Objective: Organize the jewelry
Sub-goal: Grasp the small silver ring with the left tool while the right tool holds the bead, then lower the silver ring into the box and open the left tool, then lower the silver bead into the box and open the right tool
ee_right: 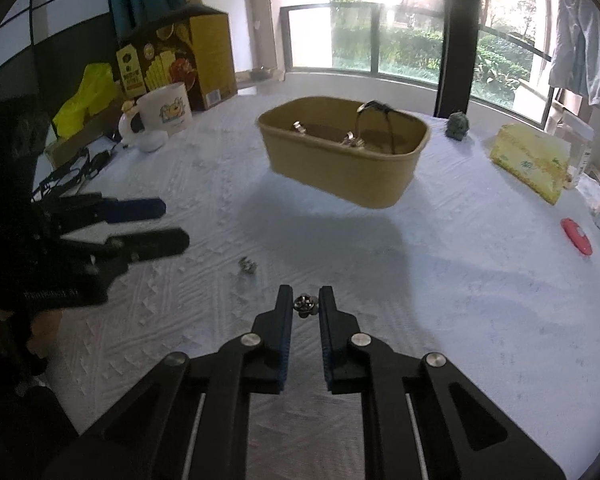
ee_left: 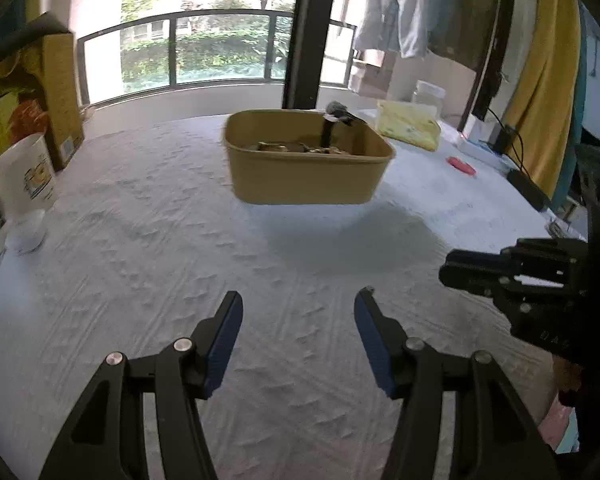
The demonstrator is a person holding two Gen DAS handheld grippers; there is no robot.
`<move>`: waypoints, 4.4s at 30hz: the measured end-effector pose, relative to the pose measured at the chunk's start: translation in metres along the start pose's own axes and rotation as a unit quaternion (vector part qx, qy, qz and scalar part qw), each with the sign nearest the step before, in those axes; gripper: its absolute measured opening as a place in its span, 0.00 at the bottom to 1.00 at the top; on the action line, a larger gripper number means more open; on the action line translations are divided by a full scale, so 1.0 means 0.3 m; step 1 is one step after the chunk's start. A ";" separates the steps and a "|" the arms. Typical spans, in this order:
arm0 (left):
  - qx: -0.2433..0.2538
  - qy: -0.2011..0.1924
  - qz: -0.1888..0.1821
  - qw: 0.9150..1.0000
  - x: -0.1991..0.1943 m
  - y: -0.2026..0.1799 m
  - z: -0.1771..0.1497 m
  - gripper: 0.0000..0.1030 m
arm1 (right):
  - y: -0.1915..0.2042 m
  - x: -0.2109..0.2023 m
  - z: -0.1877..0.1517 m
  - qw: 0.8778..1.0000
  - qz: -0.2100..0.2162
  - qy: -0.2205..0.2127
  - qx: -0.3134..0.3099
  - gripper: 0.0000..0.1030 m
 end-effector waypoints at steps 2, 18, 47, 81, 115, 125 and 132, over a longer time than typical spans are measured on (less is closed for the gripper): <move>0.013 0.006 0.001 1.000 0.018 -0.027 0.008 0.56 | -0.023 -0.012 0.002 1.000 0.000 -0.004 0.006 0.11; 0.051 0.047 0.033 0.997 0.136 -0.093 0.041 0.56 | -0.169 -0.044 -0.003 0.999 0.004 -0.018 0.038 0.12; 0.065 0.007 -0.019 0.998 0.092 -0.160 0.111 0.11 | -0.204 -0.083 0.059 0.998 0.002 -0.046 0.047 0.12; 0.039 -0.028 -0.036 0.998 0.222 -0.088 0.392 0.20 | -0.292 0.023 0.317 0.998 0.009 -0.057 0.029 0.12; -0.021 -0.053 0.022 0.998 0.132 0.151 0.374 0.43 | -0.292 0.109 0.410 0.998 -0.041 -0.049 0.007 0.20; -0.022 -0.055 0.019 0.998 0.046 0.123 0.325 0.43 | -0.247 0.026 0.348 0.997 -0.047 -0.054 0.012 0.21; -0.011 -0.058 0.002 0.998 -0.038 0.071 0.290 0.43 | -0.207 -0.052 0.280 0.997 -0.052 -0.057 0.018 0.21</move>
Point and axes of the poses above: each gripper's, at about its wrist camera, not at the fingertips, and x roughly the way its jaws point, y to its left, z to its top, the point moved 7 cm from there along x, roughly the way its jaws point, and after that the axes turned 6 degrees about z, right-handed, at the moved point
